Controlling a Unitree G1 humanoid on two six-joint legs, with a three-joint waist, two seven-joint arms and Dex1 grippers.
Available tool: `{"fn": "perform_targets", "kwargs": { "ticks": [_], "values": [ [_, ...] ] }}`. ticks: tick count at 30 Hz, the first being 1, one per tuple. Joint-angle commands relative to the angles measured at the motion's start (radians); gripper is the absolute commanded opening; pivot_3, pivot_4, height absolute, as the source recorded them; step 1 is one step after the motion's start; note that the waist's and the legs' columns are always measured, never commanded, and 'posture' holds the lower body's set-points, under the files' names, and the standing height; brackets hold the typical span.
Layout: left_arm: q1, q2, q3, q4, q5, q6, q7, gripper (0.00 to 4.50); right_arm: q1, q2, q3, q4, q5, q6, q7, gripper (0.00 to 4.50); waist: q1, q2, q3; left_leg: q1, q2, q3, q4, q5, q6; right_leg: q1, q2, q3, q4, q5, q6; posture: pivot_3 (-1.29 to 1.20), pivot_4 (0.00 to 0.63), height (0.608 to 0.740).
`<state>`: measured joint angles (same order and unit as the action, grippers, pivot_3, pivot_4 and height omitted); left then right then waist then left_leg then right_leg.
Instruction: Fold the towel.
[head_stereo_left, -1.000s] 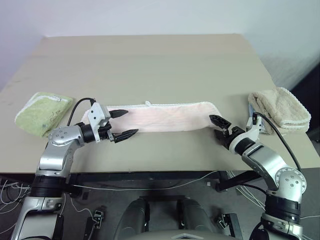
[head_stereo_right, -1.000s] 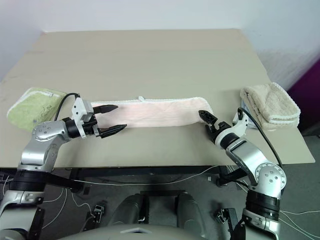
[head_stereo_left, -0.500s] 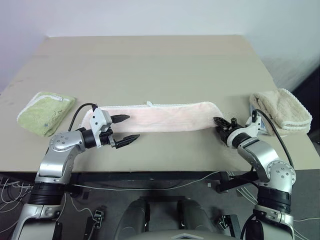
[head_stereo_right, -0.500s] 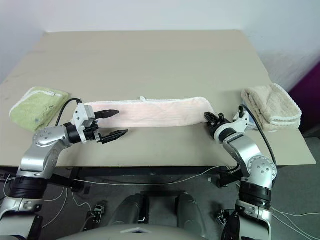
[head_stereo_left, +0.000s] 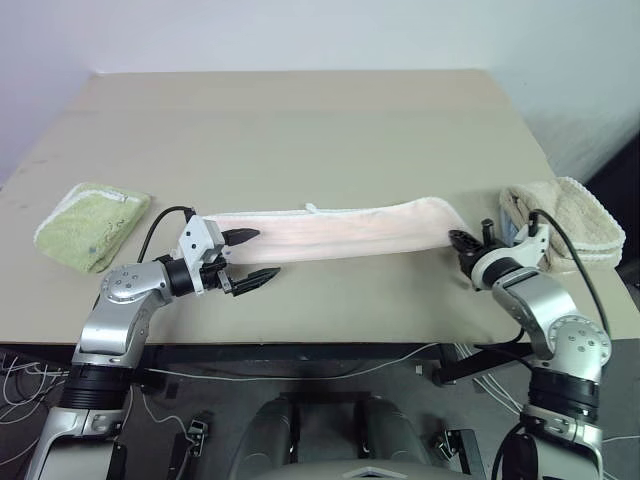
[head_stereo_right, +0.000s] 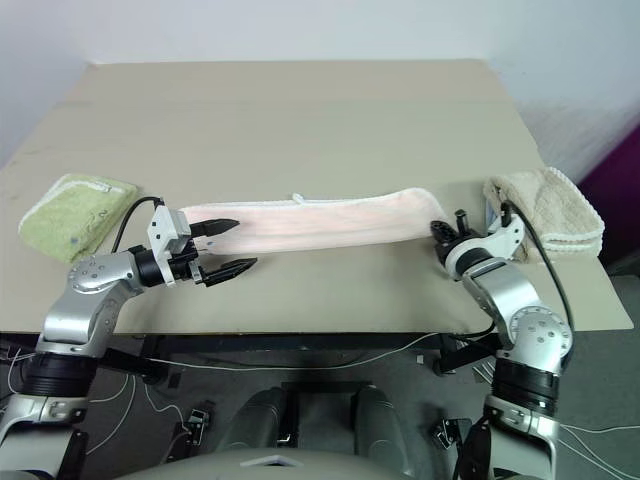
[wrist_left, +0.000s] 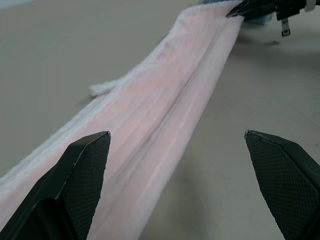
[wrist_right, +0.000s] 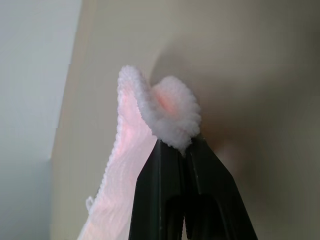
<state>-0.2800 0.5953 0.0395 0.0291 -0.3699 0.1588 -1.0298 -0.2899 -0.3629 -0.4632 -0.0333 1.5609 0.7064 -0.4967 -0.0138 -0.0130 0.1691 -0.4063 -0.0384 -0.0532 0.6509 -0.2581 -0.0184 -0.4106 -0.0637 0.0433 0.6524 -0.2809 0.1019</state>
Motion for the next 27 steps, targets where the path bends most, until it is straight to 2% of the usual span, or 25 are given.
{"fn": "perform_targets", "kwargs": {
  "ticks": [1,4,8,13,18,22,27],
  "values": [
    [-0.012,0.000,0.008,-0.011,0.002,-0.026,0.001,4.50,-0.045,-0.095,-0.035,-0.035,-0.043,0.011,0.085,0.03,0.000,0.000,0.000,0.000,0.000,0.000,0.000,0.000,0.000,0.000,0.000,0.000,0.000,0.000,0.000,0.00,0.150,0.740],
    [-0.012,-0.002,0.007,-0.008,0.004,-0.030,0.004,4.50,-0.073,-0.164,0.015,-0.054,-0.118,0.046,0.173,0.03,-0.001,0.000,0.000,0.000,0.000,0.000,0.000,0.000,0.000,0.000,0.000,0.000,0.000,0.000,0.000,0.00,0.150,0.740],
    [-0.012,-0.011,0.002,-0.007,0.010,-0.037,0.011,4.50,-0.158,-0.275,0.191,-0.133,-0.288,0.122,0.370,0.03,-0.006,0.001,0.000,0.000,0.000,0.000,0.000,0.000,0.000,0.000,0.000,0.000,0.000,0.000,0.000,0.00,0.150,0.740],
    [-0.023,-0.025,-0.007,-0.001,0.015,-0.042,0.017,4.50,-0.281,-0.378,0.524,-0.224,-0.591,0.147,0.669,0.03,-0.004,0.001,0.000,-0.001,0.001,0.000,0.000,0.000,0.000,-0.001,0.001,-0.001,-0.001,0.000,0.000,0.00,0.150,0.740],
    [-0.020,-0.040,-0.013,-0.007,0.018,-0.046,0.031,4.50,-0.343,-0.319,0.771,-0.188,-0.855,0.082,0.838,0.03,0.003,0.000,0.001,-0.002,0.000,-0.002,0.000,0.000,0.000,0.000,0.000,-0.002,-0.003,0.000,0.000,0.00,0.150,0.740],
    [-0.002,-0.046,-0.011,-0.027,0.016,-0.045,0.045,4.50,-0.346,-0.240,0.851,-0.115,-0.998,0.034,0.898,0.03,0.001,0.000,0.001,-0.002,0.000,-0.002,0.000,0.000,0.000,-0.001,-0.001,-0.002,-0.002,0.000,0.000,0.00,0.150,0.740],
    [0.035,-0.040,0.000,-0.061,0.008,-0.035,0.063,4.50,-0.328,-0.172,0.863,-0.068,-1.100,0.011,0.951,0.03,0.000,0.000,0.001,-0.002,0.000,-0.002,0.000,0.000,0.000,-0.002,-0.001,-0.002,-0.002,0.000,0.000,0.00,0.150,0.740]
  ]
}}
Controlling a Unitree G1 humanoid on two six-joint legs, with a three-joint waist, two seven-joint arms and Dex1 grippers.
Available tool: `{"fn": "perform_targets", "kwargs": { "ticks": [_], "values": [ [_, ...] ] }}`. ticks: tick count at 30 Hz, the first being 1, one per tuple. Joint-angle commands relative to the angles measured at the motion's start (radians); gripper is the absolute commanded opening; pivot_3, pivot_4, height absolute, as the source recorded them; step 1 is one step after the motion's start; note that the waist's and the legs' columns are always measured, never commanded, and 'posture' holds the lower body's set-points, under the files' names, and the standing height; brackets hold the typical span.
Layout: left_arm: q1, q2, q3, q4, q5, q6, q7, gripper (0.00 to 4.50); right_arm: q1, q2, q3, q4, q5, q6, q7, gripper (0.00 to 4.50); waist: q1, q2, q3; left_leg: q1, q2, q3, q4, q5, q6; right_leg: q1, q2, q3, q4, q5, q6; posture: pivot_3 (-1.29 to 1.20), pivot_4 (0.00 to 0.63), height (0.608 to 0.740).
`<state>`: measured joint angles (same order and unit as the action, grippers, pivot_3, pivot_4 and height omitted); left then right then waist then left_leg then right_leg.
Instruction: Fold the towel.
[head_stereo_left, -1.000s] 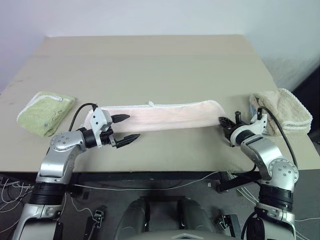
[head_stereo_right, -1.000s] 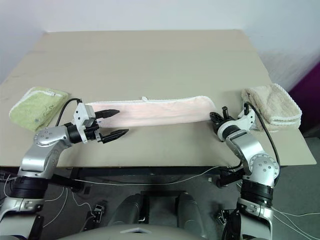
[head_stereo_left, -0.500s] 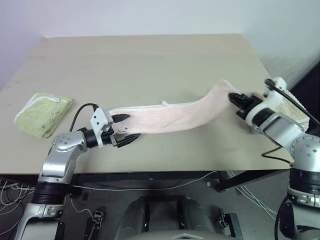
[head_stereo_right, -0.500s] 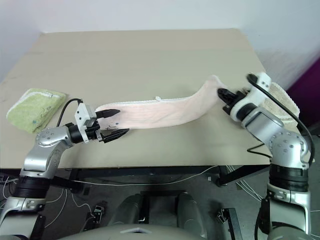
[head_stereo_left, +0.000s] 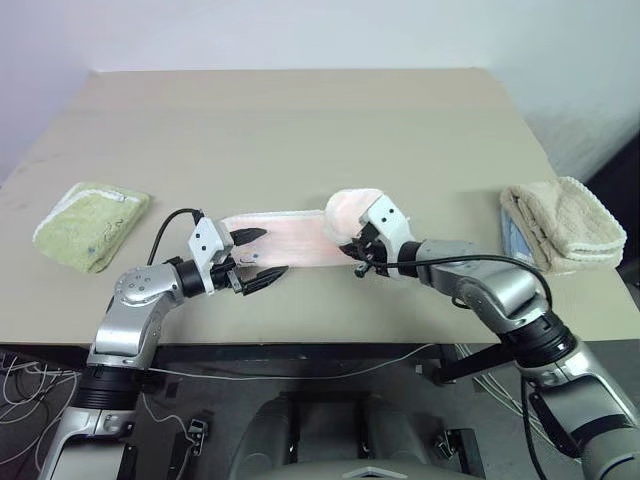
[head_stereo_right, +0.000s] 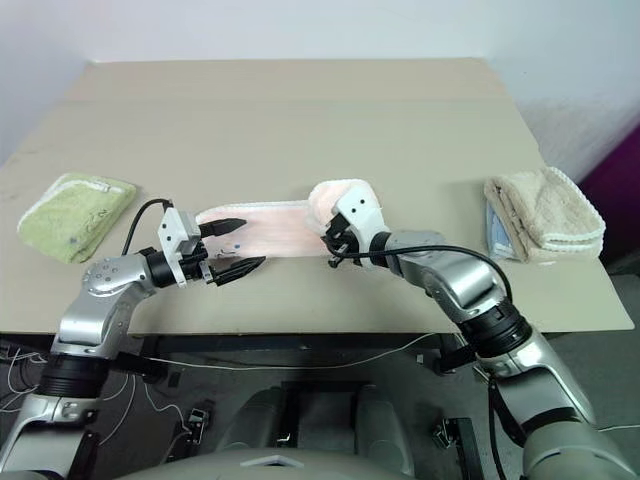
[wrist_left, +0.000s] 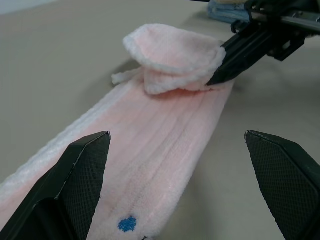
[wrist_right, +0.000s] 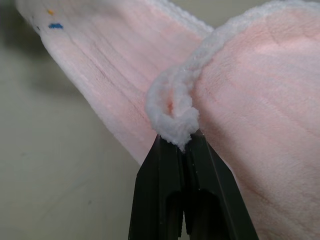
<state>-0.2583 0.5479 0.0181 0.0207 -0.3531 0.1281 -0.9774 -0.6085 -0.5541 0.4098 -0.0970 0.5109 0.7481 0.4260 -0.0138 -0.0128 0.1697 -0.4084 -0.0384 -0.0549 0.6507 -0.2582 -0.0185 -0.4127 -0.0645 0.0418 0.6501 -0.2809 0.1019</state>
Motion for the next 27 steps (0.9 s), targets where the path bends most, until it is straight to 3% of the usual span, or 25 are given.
{"fn": "perform_targets", "kwargs": {
  "ticks": [1,4,6,15,19,20,22,27],
  "values": [
    [0.019,0.008,0.023,-0.059,-0.011,-0.002,0.014,4.50,-0.004,0.029,-0.015,-0.002,-0.062,-0.032,0.036,0.03,0.000,0.000,0.000,0.000,0.000,0.000,0.000,0.000,0.000,0.000,0.000,0.000,0.000,0.000,0.000,0.00,0.150,0.740],
    [0.033,0.010,0.026,-0.073,-0.016,0.004,0.022,4.50,0.009,0.056,-0.037,-0.005,-0.077,-0.022,0.060,0.03,0.001,0.000,0.000,0.000,0.000,0.000,0.000,0.000,0.000,0.000,-0.001,0.000,0.000,0.000,0.000,0.00,0.150,0.740],
    [0.042,0.010,0.026,-0.083,-0.019,0.008,0.028,4.50,0.019,0.074,-0.057,-0.019,-0.068,-0.008,0.078,0.47,0.000,0.000,0.000,0.000,0.000,0.000,0.000,0.000,0.000,0.000,-0.001,0.000,0.000,0.000,0.000,0.00,0.150,0.740],
    [0.105,-0.010,0.075,-0.155,-0.093,0.087,0.088,4.50,0.061,0.072,-0.193,-0.155,-0.039,0.012,0.128,3.43,0.000,0.000,0.000,0.000,0.000,0.000,-0.001,0.000,0.000,0.000,-0.002,0.000,0.000,0.000,0.000,0.00,0.150,0.740],
    [0.169,-0.052,0.148,-0.240,-0.185,0.186,0.190,4.50,0.053,0.060,-0.312,-0.168,-0.022,-0.037,0.151,3.43,0.000,0.000,0.000,0.000,0.000,-0.001,-0.001,0.000,0.000,0.000,-0.002,0.001,-0.001,0.000,0.000,0.00,0.150,0.740],
    [0.189,-0.066,0.167,-0.264,-0.211,0.224,0.227,4.50,0.040,0.065,-0.341,-0.140,-0.019,-0.050,0.154,3.23,0.000,0.000,0.000,0.000,0.000,-0.001,-0.001,0.000,0.000,0.000,-0.002,0.001,-0.001,0.000,0.000,0.00,0.150,0.740],
    [0.215,-0.086,0.193,-0.302,-0.254,0.282,0.278,4.50,0.023,0.079,-0.376,-0.087,-0.021,-0.070,0.154,2.78,0.000,0.000,0.000,0.000,0.000,-0.001,-0.001,0.000,0.000,0.000,-0.002,0.001,-0.001,0.000,0.000,0.00,0.150,0.740],
    [0.287,-0.168,0.251,-0.400,-0.373,0.422,0.453,4.50,-0.039,0.154,-0.362,0.174,-0.105,-0.234,0.180,0.97,-0.001,0.000,0.000,0.001,0.000,-0.001,-0.001,0.000,0.000,0.001,-0.001,0.001,-0.001,0.000,0.000,0.00,0.150,0.740]
  ]
}}
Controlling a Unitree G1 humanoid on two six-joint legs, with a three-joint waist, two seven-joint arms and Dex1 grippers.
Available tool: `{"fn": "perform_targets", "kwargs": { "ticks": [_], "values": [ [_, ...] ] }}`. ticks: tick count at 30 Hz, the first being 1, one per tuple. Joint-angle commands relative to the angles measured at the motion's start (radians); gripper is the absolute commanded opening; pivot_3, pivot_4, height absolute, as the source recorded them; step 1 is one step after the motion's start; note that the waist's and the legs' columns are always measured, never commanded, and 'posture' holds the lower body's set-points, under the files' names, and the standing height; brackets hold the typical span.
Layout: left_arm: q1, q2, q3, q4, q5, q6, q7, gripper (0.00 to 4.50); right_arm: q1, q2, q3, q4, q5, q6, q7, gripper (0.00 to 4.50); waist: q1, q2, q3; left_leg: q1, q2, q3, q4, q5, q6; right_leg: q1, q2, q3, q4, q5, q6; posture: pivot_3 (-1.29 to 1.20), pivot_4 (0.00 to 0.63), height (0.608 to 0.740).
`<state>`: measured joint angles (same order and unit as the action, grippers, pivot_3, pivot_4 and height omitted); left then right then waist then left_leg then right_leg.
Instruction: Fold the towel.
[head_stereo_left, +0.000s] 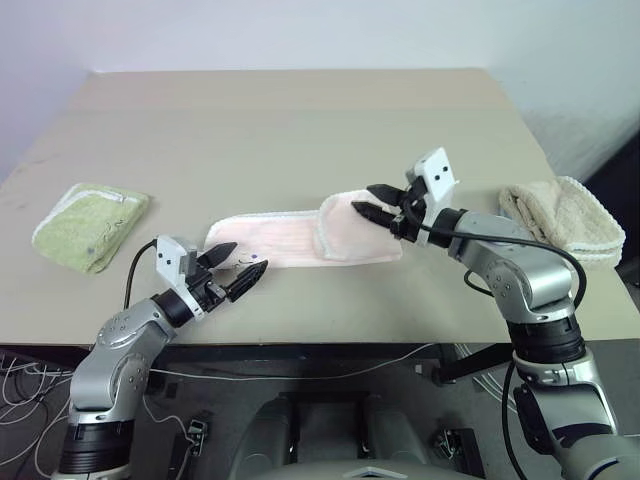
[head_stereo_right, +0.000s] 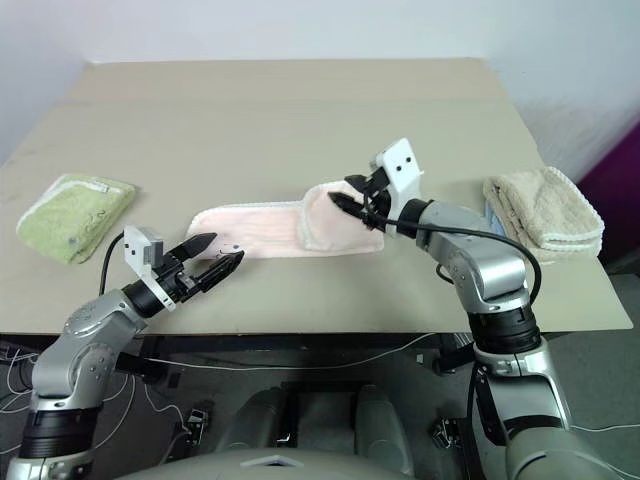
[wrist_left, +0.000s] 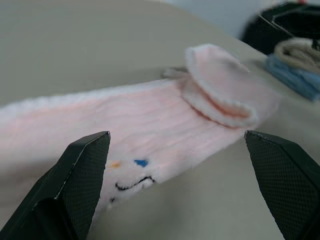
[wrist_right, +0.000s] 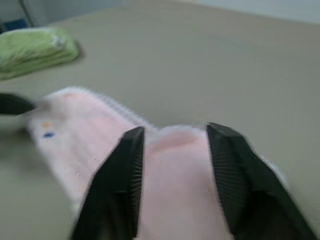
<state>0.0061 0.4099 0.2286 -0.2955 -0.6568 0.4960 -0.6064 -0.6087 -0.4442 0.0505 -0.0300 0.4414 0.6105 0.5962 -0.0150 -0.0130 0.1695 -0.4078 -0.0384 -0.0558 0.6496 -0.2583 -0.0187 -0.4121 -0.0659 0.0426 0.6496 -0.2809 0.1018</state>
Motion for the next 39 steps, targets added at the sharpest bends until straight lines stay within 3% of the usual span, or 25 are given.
{"fn": "perform_targets", "kwargs": {
  "ticks": [1,3,9,13,24,39],
  "values": [
    [0.032,-0.043,0.046,-0.098,-0.082,0.068,0.108,4.50,-0.049,0.062,0.002,0.154,-0.053,-0.130,0.013,0.66,-0.001,0.000,0.000,0.000,0.000,0.000,0.000,0.000,0.000,0.000,0.000,0.000,0.000,0.000,0.000,0.00,0.150,0.740],
    [0.055,-0.083,0.061,-0.122,-0.107,0.100,0.185,4.50,-0.066,0.099,0.017,0.268,-0.098,-0.209,0.019,0.04,-0.001,0.000,0.000,0.000,0.000,0.000,0.000,0.000,0.000,0.000,0.000,0.000,0.000,0.000,0.000,0.00,0.150,0.740],
    [0.109,-0.189,0.069,-0.170,-0.138,0.151,0.376,4.50,-0.053,0.156,0.081,0.520,-0.218,-0.366,0.070,0.04,0.002,0.000,0.000,0.000,-0.001,0.001,0.000,0.000,0.000,0.000,0.001,-0.001,0.000,0.000,0.000,0.00,0.150,0.740],
    [0.109,-0.247,0.072,-0.168,-0.154,0.185,0.483,4.50,-0.028,0.162,0.115,0.580,-0.286,-0.434,0.084,0.04,0.002,0.000,-0.001,0.002,-0.001,0.001,0.000,0.000,0.000,0.002,0.001,-0.001,0.000,0.000,0.000,0.00,0.150,0.740],
    [0.008,-0.356,0.199,-0.050,-0.384,0.238,0.719,4.50,-0.009,0.116,0.007,0.233,-0.198,-0.442,0.135,0.04,0.005,0.001,-0.002,0.006,-0.001,0.000,-0.001,0.000,0.000,0.006,0.002,-0.001,-0.001,0.000,0.000,0.00,0.150,0.740],
    [-0.154,-0.356,0.244,0.138,-0.541,0.230,0.837,4.50,0.040,0.080,-0.018,0.044,-0.196,-0.375,0.110,0.04,0.015,0.002,-0.003,0.016,-0.002,-0.001,-0.002,0.000,-0.001,0.017,0.001,-0.002,-0.003,0.000,0.000,0.00,0.150,0.740]
  ]
}}
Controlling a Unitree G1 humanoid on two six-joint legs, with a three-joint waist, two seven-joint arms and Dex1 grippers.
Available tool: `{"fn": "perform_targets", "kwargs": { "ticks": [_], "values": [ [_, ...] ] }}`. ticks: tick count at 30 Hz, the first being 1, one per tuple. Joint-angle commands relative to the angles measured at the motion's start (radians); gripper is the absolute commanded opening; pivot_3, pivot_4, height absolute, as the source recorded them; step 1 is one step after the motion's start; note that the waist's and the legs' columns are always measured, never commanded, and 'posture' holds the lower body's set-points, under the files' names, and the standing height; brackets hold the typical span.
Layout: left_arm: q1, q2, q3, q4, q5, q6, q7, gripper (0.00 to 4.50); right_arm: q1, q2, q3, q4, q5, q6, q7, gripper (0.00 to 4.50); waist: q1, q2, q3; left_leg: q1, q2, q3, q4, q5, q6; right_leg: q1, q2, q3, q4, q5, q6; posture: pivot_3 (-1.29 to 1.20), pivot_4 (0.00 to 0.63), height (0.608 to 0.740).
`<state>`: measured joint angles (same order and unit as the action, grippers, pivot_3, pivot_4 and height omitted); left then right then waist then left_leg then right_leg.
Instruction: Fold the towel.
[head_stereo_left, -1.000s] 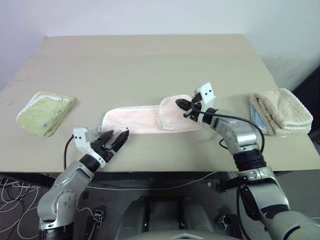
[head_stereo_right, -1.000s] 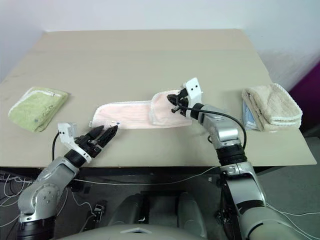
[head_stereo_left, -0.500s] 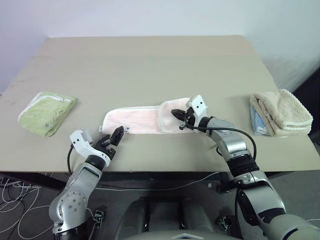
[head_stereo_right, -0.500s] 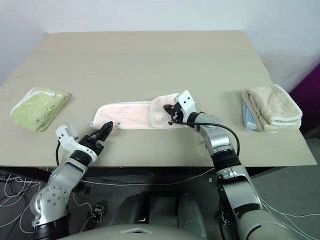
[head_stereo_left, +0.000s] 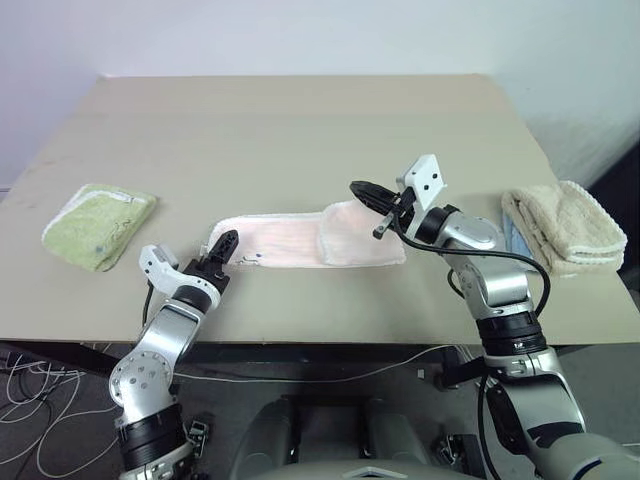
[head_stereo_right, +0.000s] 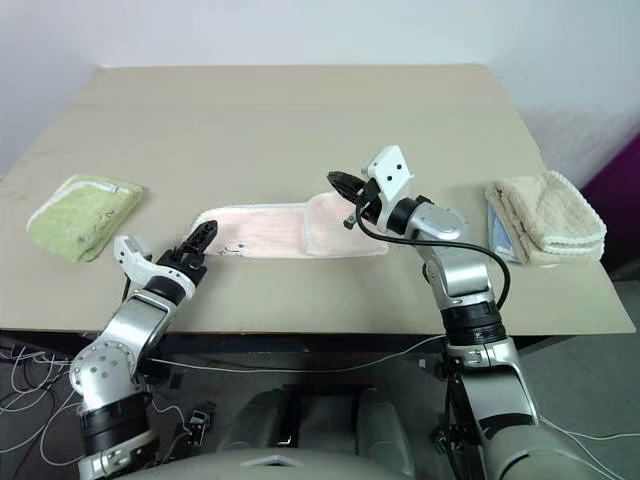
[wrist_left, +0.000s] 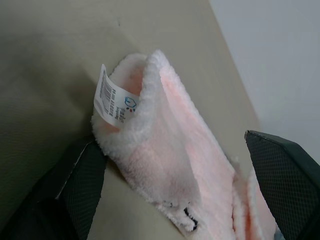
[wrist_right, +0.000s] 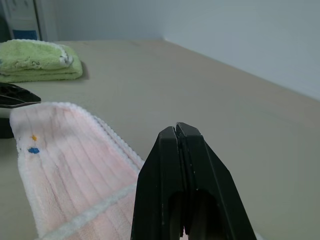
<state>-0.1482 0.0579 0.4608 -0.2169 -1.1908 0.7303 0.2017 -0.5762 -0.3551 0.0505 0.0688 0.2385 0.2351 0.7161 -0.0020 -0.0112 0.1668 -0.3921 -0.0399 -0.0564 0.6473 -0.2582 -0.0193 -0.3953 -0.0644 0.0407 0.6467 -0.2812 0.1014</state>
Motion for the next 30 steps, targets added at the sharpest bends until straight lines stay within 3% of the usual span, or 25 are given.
{"fn": "perform_targets", "kwargs": {
  "ticks": [1,4,14,19,26,30],
  "values": [
    [-0.003,-0.009,0.015,0.064,-0.014,-0.011,0.031,4.32,0.012,-0.011,-0.019,-0.061,0.007,0.004,-0.014,0.01,0.004,0.000,0.000,0.000,0.000,0.000,0.000,0.000,0.000,0.000,0.000,0.000,0.000,0.000,0.000,0.00,0.150,0.740],
    [-0.011,-0.019,0.029,0.071,-0.037,-0.038,0.033,3.61,0.023,-0.014,-0.021,-0.077,0.008,0.011,-0.022,0.00,0.008,0.000,0.000,0.000,0.000,0.000,0.000,0.000,0.000,0.000,0.000,0.000,0.000,0.000,0.000,0.00,0.150,0.740],
    [-0.026,-0.016,0.029,0.083,-0.052,-0.073,0.002,0.07,0.047,-0.025,-0.017,-0.110,0.008,0.023,-0.037,0.00,0.008,0.000,0.000,0.000,0.000,0.000,-0.001,0.000,0.000,-0.001,0.000,0.000,-0.001,0.000,0.000,0.00,0.150,0.740],
    [-0.043,0.034,0.046,0.099,-0.040,-0.088,-0.032,0.03,0.057,-0.027,-0.015,-0.127,0.007,0.029,-0.042,0.00,0.007,0.000,0.000,0.000,0.000,0.000,-0.001,0.000,0.000,-0.001,0.000,0.001,-0.001,0.000,0.000,0.00,0.150,0.740],
    [-0.117,0.261,0.119,0.147,-0.018,-0.104,-0.152,0.03,0.080,-0.040,-0.025,-0.153,0.007,0.046,-0.054,0.00,-0.009,-0.002,0.003,-0.002,0.001,0.000,-0.002,0.000,0.000,-0.003,0.001,0.001,-0.001,0.000,0.000,0.00,0.150,0.740],
    [-0.169,0.365,0.095,0.154,0.020,-0.092,-0.239,0.03,0.092,-0.047,-0.032,-0.165,0.009,0.052,-0.066,0.00,-0.009,-0.003,0.003,-0.003,0.000,0.000,-0.002,0.000,0.000,-0.004,0.000,0.000,-0.001,0.000,0.000,0.00,0.150,0.740]
  ]
}}
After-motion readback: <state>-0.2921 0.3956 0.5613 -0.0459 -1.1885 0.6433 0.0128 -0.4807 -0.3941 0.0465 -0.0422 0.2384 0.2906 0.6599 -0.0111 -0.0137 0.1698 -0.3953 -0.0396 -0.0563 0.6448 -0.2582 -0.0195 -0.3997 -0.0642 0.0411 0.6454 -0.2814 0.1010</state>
